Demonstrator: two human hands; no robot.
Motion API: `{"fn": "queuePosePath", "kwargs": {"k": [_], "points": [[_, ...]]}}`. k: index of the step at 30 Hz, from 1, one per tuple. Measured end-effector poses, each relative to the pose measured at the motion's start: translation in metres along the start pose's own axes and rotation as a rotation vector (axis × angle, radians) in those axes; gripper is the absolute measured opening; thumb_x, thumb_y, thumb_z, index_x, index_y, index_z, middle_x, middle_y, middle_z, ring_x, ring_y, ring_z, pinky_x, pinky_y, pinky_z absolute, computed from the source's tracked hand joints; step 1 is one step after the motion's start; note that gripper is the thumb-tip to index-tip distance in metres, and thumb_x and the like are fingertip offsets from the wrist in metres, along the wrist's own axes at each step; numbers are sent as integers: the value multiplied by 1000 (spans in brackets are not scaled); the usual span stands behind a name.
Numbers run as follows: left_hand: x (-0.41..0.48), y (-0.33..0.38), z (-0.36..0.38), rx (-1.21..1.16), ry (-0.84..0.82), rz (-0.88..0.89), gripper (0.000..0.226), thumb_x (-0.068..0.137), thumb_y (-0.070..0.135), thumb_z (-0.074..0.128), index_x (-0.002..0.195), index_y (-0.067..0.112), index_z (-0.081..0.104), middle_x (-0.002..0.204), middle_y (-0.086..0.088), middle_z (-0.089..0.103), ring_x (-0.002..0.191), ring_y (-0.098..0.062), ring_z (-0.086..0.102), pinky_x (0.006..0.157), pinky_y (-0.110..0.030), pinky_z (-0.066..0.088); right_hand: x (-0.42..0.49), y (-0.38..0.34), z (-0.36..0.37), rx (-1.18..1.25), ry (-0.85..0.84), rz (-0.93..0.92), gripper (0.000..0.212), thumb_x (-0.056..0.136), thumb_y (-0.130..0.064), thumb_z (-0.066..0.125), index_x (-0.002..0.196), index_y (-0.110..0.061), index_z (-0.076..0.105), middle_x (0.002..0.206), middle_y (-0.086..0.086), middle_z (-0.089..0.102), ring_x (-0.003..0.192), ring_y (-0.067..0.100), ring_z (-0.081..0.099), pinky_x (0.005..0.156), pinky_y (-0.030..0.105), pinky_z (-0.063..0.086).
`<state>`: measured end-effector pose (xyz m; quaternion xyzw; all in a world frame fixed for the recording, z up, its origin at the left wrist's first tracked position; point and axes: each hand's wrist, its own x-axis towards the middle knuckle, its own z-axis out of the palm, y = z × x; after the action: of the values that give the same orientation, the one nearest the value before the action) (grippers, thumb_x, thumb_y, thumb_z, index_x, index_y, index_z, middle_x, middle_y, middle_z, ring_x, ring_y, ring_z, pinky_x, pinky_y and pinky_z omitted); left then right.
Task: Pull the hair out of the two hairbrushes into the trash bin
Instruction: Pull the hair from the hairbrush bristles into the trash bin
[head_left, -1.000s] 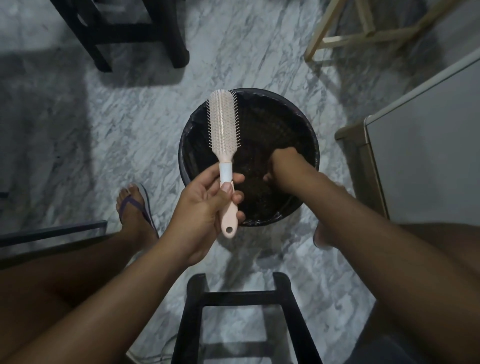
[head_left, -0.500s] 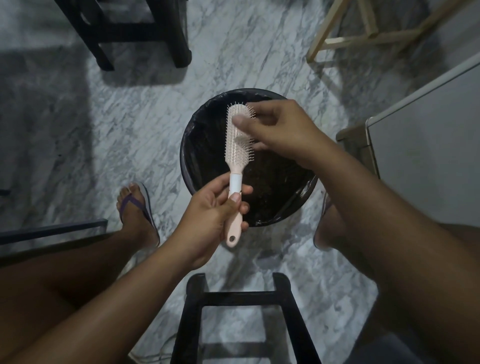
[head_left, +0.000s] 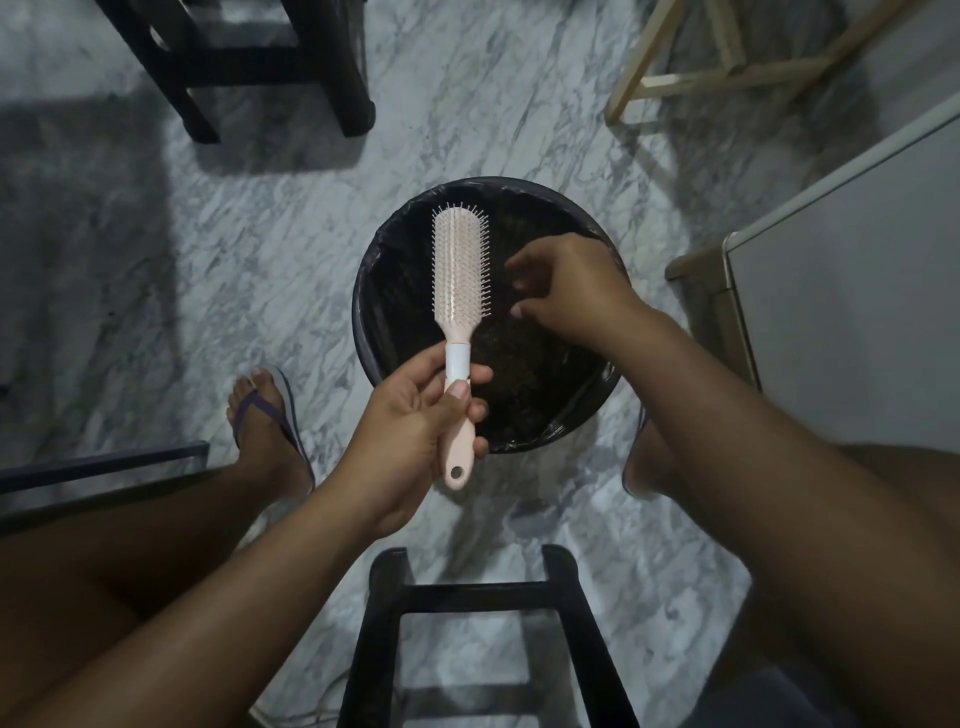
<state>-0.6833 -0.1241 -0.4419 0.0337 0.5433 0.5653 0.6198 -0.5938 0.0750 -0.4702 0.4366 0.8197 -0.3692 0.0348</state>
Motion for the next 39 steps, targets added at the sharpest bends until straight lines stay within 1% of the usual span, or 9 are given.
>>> {"fn": "queuePosePath", "kwargs": {"k": [4,7,10,15,21,27,33,36,39], "points": [[1,-1,-1,20,3,-28,35,100,0,48,132,14,57,107,-3,69,73,-13,57,61,-33,54,-3,-20,-15,33,160,-71,18,91,-22,68,107,-17,75,100,0,76,92,14,70,86,19,49],[1,-3,-1,43,-11,-54,36,100,0,50,131,16,58,109,-3,70,75,-14,57,63,-33,55,-13,-40,-26,147,194,-117,41,89,-45,70,123,-22,65,113,-4,69,93,9,67,86,22,53],[-2,-7,1,140,-50,-36,41,99,-2,50,134,19,56,109,-2,70,76,-13,58,66,-34,55,-21,-51,-25,43,84,-188,63,81,-53,75,135,-25,58,131,-5,63,115,9,61,95,20,44],[-7,-14,4,202,-72,-39,43,100,-3,48,136,20,54,107,-1,69,76,-13,57,67,-34,55,-18,-51,-29,18,114,-145,36,83,-42,77,113,-22,76,115,-4,75,107,5,65,87,11,39],[-12,-20,6,270,-101,-22,43,100,-2,48,134,24,55,106,2,70,76,-12,59,69,-33,55,-13,-48,-38,15,143,-123,12,88,-28,74,93,-21,82,88,-4,78,77,1,67,68,2,45],[-13,-15,3,255,-110,29,43,99,-3,49,133,23,56,108,-1,70,77,-15,58,69,-35,55,-10,-46,-49,363,205,-71,11,78,-27,85,85,-19,82,78,-3,78,74,4,74,74,18,60],[-16,-13,-1,163,-133,11,43,99,-2,50,137,16,53,109,-3,69,76,-13,58,66,-33,55,-7,-48,-71,843,322,-11,18,83,-6,80,96,4,75,79,14,77,66,23,76,65,33,64],[-15,-15,-3,122,-119,-9,43,98,-1,51,137,16,53,111,-4,69,76,-13,58,66,-34,56,-4,-37,-79,686,394,-7,15,89,-16,75,96,-3,76,80,6,78,56,14,71,59,29,61],[-12,-11,-5,65,-109,-7,40,97,-1,51,134,17,57,112,-5,69,77,-14,58,65,-34,56,-5,-23,-62,361,166,108,18,99,-16,60,96,-2,71,76,3,75,49,12,66,49,23,56]]}}
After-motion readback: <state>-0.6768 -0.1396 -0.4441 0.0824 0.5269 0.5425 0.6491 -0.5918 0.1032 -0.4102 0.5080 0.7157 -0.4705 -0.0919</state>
